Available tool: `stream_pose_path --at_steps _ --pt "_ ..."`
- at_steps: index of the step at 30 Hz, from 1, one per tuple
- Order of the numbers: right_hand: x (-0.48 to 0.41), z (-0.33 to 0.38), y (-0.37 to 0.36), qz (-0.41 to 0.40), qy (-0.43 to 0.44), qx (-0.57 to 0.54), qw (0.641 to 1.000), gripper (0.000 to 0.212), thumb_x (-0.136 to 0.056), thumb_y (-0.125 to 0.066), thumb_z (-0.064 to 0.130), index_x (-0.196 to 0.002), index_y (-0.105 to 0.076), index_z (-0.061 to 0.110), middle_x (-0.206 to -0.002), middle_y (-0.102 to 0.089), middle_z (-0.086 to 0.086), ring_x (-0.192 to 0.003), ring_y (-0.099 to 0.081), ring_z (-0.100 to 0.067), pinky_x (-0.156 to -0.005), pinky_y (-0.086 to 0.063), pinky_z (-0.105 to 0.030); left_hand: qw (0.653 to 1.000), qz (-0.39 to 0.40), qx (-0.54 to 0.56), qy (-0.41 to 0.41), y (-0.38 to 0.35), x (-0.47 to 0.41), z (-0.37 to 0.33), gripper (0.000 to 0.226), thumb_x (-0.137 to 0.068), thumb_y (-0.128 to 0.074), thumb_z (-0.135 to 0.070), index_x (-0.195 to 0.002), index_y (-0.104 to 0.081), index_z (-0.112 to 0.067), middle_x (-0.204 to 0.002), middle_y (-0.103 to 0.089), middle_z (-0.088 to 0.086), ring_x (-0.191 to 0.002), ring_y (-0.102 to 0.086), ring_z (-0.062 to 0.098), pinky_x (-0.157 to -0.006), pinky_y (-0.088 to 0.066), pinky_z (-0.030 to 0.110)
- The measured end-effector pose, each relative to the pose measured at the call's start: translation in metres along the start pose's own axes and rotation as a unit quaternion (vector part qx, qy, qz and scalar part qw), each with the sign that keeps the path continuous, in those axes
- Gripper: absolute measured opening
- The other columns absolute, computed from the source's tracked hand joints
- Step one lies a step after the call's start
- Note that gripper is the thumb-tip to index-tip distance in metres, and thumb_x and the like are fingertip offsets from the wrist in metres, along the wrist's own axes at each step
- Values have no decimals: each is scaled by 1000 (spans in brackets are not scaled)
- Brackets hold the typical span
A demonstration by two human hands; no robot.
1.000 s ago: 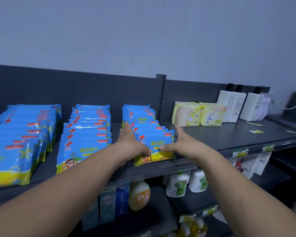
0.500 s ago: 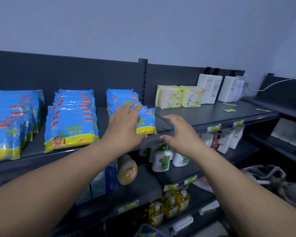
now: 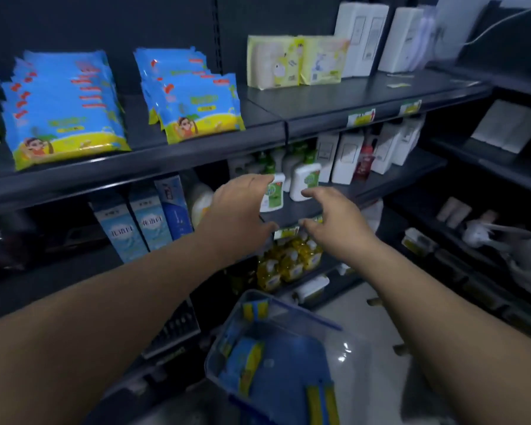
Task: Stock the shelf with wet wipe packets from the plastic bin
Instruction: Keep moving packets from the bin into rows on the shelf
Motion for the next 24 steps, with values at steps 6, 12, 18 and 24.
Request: stream_pose_path --at_steps 6,12,18,24 --pt "29 -40 -46 50 -63 6 997 50 -90 -62 23 -138 -46 19 -139 -46 -4 -118 -51 -24 -94 -43 -32 994 100 41 25 -61 21 8 80 -83 -68 -40 -148 -29 -17 -149 -37 5 -135 -35 24 -106 -30 31" --pt "57 -78 -105 73 -132 -32 988 48 -89 -65 23 -134 -51 15 -131 -51 -8 -108 -57 -25 -85 -46 -31 980 185 61 45 -122 36 24 68 -85 -67 -39 -140 -38 -14 -141 -45 9 -127 -42 26 -98 -38 34" --pt "93 -123 -175 117 -208 -41 970 52 -91 -62 24 -139 -46 11 -138 -49 -11 -126 -47 -24 -95 -34 -23 955 273 63 95 -203 61 51 70 -85 -66 -43 -143 -35 -16 -143 -41 9 -127 -44 28 -98 -41 37" --pt "141 -178 -242 157 -308 -49 937 55 -90 -62 27 -140 -45 12 -142 -48 -9 -128 -46 -24 -100 -33 -25 920 355 66 151 -302 95 73 69 -85 -64 -45 -141 -36 -18 -139 -46 11 -120 -50 33 -93 -46 41"
Point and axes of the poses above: each hand's wrist, its own x-axis away from the middle knuckle, its own y-axis out of the back of the hand, z = x × y, the point moved 3 cm from there along -x, towards the middle knuckle
